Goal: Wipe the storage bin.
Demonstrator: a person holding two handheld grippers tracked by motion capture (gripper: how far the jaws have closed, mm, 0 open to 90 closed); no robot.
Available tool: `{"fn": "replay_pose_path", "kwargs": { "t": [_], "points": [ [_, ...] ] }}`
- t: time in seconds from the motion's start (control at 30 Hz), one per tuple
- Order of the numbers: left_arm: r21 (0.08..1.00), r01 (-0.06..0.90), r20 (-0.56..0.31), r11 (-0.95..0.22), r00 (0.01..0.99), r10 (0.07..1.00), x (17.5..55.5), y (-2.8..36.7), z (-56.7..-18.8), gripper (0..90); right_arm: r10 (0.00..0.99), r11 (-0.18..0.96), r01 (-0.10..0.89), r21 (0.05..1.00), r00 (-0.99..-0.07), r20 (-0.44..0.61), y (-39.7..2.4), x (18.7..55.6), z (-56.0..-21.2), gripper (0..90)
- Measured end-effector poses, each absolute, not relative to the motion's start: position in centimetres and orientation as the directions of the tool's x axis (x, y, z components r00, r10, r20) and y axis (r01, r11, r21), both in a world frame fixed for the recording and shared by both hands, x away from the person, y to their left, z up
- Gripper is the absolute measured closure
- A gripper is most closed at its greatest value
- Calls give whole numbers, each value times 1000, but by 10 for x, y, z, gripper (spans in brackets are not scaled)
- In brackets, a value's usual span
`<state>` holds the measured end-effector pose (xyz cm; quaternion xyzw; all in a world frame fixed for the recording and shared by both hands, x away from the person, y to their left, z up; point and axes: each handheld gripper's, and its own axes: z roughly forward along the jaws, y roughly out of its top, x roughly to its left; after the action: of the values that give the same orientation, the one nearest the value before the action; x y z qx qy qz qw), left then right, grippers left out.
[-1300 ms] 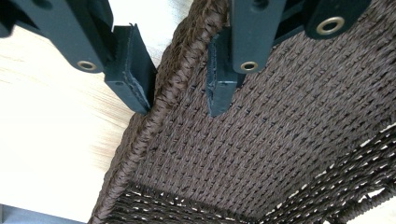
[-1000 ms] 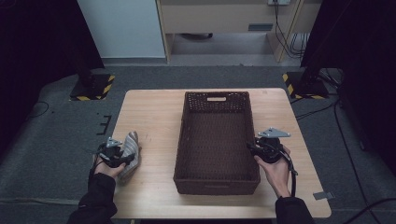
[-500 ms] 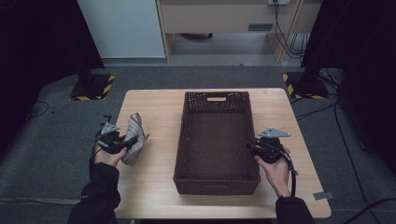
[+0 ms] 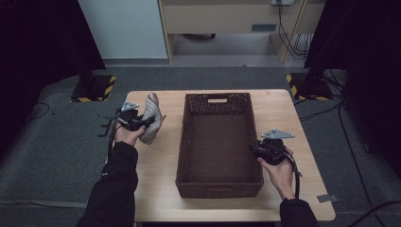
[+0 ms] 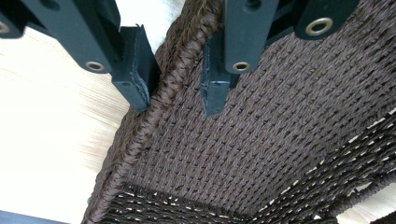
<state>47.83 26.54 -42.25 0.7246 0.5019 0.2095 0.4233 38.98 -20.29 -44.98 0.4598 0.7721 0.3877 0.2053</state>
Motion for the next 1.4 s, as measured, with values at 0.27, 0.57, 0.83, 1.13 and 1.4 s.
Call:
{"fn": "replay_pose_path", "kwargs": {
  "t": [0.27,0.57,0.83,1.13,1.4],
  "points": [
    [823,545,-123,-162,449,885,512,239,-423,633,853,289,545,787,-520,47,-202,392,-450,675],
    [830,517,-94,-209,499,862,531,218,-419,636,838,303,536,788,-543,48,-198,390,-450,675],
    [829,511,-74,-226,502,862,548,208,-437,640,836,307,534,788,-547,45,-198,390,-450,674],
    [762,581,-76,-288,521,850,552,194,-477,663,835,316,533,785,-549,37,-198,389,-450,668],
    [739,638,-173,-215,488,855,543,202,-497,677,836,313,536,784,-547,39,-197,389,-450,669]
  ]
}}
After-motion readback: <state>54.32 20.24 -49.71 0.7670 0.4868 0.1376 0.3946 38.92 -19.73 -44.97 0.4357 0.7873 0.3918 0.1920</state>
